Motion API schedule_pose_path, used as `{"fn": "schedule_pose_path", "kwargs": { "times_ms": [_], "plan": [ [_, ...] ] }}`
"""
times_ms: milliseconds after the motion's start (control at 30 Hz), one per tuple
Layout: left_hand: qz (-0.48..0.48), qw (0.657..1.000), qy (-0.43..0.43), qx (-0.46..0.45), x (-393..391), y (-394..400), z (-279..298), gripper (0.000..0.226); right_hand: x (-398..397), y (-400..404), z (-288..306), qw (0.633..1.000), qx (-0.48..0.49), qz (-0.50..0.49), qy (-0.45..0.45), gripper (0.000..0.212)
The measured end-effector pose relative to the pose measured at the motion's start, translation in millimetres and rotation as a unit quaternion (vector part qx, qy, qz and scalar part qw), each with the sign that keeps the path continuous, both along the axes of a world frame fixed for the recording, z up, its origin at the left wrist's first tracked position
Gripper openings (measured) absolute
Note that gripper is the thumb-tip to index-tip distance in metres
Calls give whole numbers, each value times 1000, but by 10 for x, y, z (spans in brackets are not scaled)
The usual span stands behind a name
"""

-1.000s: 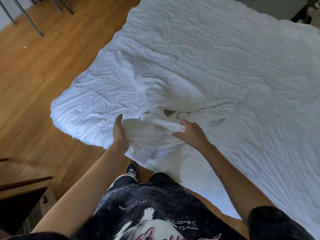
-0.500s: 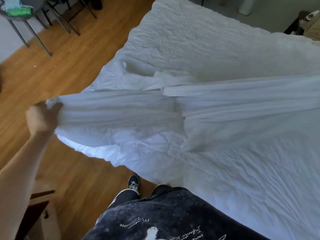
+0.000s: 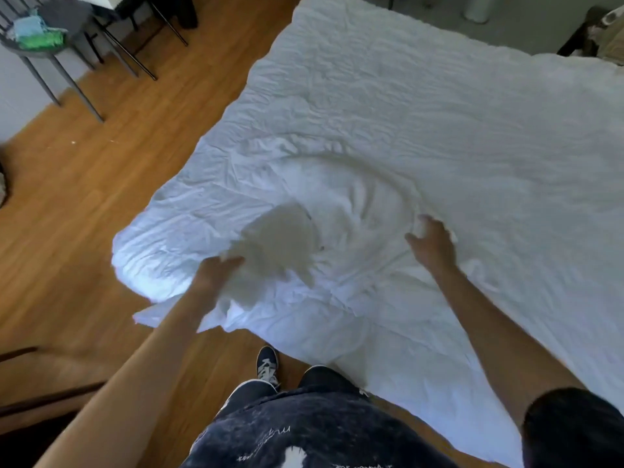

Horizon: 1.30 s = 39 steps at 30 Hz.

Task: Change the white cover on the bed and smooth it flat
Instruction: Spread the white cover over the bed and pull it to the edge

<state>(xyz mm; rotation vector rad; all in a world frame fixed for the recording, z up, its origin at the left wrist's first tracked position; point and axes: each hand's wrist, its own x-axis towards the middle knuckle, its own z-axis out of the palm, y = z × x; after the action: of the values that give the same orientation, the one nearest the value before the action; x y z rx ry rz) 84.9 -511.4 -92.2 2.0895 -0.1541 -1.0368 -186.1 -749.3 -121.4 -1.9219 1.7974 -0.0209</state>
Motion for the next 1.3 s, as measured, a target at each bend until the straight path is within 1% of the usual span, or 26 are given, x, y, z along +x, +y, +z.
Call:
{"fn": "schedule_pose_path", "kwargs": {
  "times_ms": [33,67,100,133,200,267,333,367,400,433,467,500,533,600,700,767,833,867,933,1000,1067,1133,1200,1233,1267,1300],
  "plan": [
    [-5,998,56,-33,-128,-40,91,22,188,343,-20,996,52,38,-65,37],
    [-19,993,103,-51,-184,-86,50,25,409,788,-101,986,118,68,-93,25],
    [-1,989,135,-68,-273,-113,90,26,595,1206,-103,966,204,60,-148,23],
    [1,985,150,-86,-311,-145,112,24,739,1532,-96,944,261,21,-203,32],
    [2,970,200,-137,-313,-213,180,20,890,1939,-64,872,412,-72,-255,50],
    [-14,958,226,-177,-319,-267,330,23,948,2209,-61,760,557,-130,-308,65],
    [-13,949,242,-202,-236,-310,385,25,1014,2397,-98,599,664,-210,-395,80],
    [-15,946,248,-209,-210,-325,449,26,1073,2466,-99,511,683,-271,-447,85],
    [-20,944,252,-211,-178,-346,455,27,1150,2521,-87,424,671,-342,-503,87],
    [-20,942,258,-212,-153,-336,476,29,1225,2551,-65,363,633,-404,-552,86],
    [-22,942,260,-211,-105,-327,450,30,1290,2549,-65,322,575,-459,-596,80],
    [-22,942,265,-203,-57,-301,484,30,1355,2492,-84,306,511,-504,-626,73],
    [-27,942,267,-200,20,-269,491,30,1408,2415,-116,295,450,-535,-651,66],
    [-47,943,270,-191,217,-137,457,31,1479,2265,-249,296,361,-575,-672,52],
    [-76,933,307,-174,581,169,382,30,1645,2225,-454,374,313,-581,-652,35],
    [-107,926,326,-156,875,383,298,28,1859,2363,-559,404,274,-613,-621,39],
    [-132,927,325,-135,1175,572,253,30,2086,2604,-684,438,242,-659,-561,55],
    [-144,927,324,-125,1311,650,246,31,2192,2747,-671,444,239,-673,-541,62],
    [-157,926,330,-98,1533,769,269,32,2406,3019,-625,422,247,-692,-532,65],
    [-180,918,344,-76,1721,794,301,27,2597,3157,-513,410,255,-704,-521,47],
    [-213,909,350,-70,1871,743,288,29,2782,3219,-567,412,274,-725,-479,27],
    [-235,903,352,-67,2016,636,267,43,2922,3266,-756,431,285,-738,-435,18],
    [-263,897,350,-55,2154,499,240,52,3051,3275,-1008,440,267,-727,-455,11],
    [-276,898,340,-49,2231,427,212,48,3131,3262,-1193,452,255,-710,-476,12],
    [-281,900,329,-46,2317,358,186,40,3226,3210,-1093,454,253,-695,-497,14],
    [-278,905,318,-43,2407,284,166,32,3291,3132,-972,421,228,-701,-528,16]
  ]
}}
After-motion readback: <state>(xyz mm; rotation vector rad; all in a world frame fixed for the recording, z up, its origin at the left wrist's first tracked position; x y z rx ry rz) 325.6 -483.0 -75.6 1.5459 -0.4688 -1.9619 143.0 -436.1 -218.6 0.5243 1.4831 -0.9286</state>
